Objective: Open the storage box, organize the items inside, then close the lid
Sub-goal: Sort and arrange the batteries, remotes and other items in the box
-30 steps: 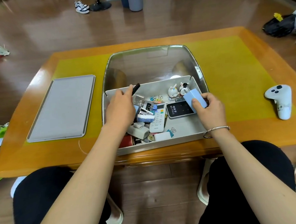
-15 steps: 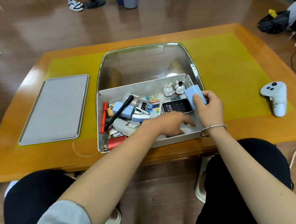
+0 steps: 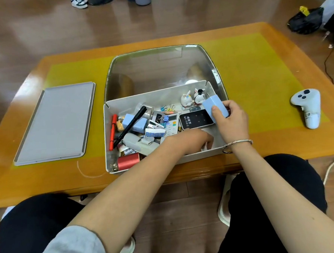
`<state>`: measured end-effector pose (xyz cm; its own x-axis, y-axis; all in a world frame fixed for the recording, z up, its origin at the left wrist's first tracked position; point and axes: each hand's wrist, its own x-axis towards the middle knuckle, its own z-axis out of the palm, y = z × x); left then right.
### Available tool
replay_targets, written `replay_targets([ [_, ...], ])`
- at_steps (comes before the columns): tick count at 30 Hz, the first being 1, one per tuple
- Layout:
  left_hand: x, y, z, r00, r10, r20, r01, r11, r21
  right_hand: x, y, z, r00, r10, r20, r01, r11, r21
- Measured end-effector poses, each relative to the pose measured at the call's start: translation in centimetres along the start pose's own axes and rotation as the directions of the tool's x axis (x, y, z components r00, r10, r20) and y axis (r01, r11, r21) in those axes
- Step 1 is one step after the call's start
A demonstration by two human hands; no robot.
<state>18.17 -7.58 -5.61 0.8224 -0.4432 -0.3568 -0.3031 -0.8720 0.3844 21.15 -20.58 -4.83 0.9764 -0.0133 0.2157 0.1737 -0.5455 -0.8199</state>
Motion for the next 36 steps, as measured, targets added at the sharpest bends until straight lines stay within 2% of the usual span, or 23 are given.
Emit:
replay_targets([
  [3, -0.4, -0.1, -0.1, 0.99, 0.013, -0.137, -0.01, 1.0, 0.019, 0.1, -0.1, 0.1, 1.0, -0.006, -0.004, 0.006, 1.0, -0.007],
  [6, -1.4, -0.4, -1.0, 0.931, -0.002, -0.364, -0.043, 0.992, -0.116, 0.2, -0.1, 0.1, 1.0, -0.015, -0.018, 0.015, 1.0, -0.011],
  [9, -3.7, -0.3, -2.2, 0.785, -0.141, -0.604, -0.044, 0.959, -0.281, 0.2, 0.0, 0.2, 1.0, -0.019, -0.021, 0.018, 1.0, -0.011],
  [11, -5.7, -0.7, -2.6, 0.662, -0.293, -0.69, 0.01, 0.923, -0.384, 0.2, 0.0, 0.3, 1.0, -0.017, -0.009, 0.016, 0.999, -0.029],
  [14, -8.7, -2.3, -2.6, 0.517, -0.473, -0.713, 0.17, 0.874, -0.456, 0.1, -0.1, 0.3, 1.0, -0.015, -0.004, 0.015, 0.999, -0.048],
  [17, -11.0, -4.0, -2.1, 0.418, -0.58, -0.699, 0.363, 0.812, -0.457, 0.1, 0.0, 0.3, 1.0, -0.015, -0.007, 0.014, 0.998, -0.059],
  [20, -11.7, -4.7, -1.6, 0.397, -0.615, -0.681, 0.512, 0.764, -0.392, 0.1, -0.1, 0.4, 1.0, -0.006, -0.02, 0.005, 0.998, -0.062],
  [23, -11.6, -4.3, -0.8, 0.414, -0.6, -0.685, 0.555, 0.763, -0.333, 0.1, -0.1, 0.6, 0.999, -0.006, -0.041, 0.003, 0.997, -0.075],
  [25, -11.7, -4.0, 0.3, 0.371, -0.611, -0.699, 0.587, 0.738, -0.334, -0.2, -0.3, 0.8, 0.999, -0.013, -0.051, 0.008, 0.996, -0.084],
  [28, -12.6, -4.5, 1.8, 0.281, -0.694, -0.663, 0.645, 0.648, -0.405, -0.8, -0.7, 1.3, 0.999, -0.013, -0.051, 0.01, 0.997, -0.074],
  [30, -13.0, -5.1, 2.2, 0.284, -0.705, -0.65, 0.662, 0.634, -0.399, -1.5, -1.0, 1.8, 0.999, -0.009, -0.031, 0.008, 0.998, -0.06],
  [36, -13.1, -5.7, 1.8, 0.313, -0.638, -0.704, 0.622, 0.698, -0.356, -2.7, -2.2, 3.0, 0.999, -0.042, 0.029, 0.044, 0.996, -0.078],
])
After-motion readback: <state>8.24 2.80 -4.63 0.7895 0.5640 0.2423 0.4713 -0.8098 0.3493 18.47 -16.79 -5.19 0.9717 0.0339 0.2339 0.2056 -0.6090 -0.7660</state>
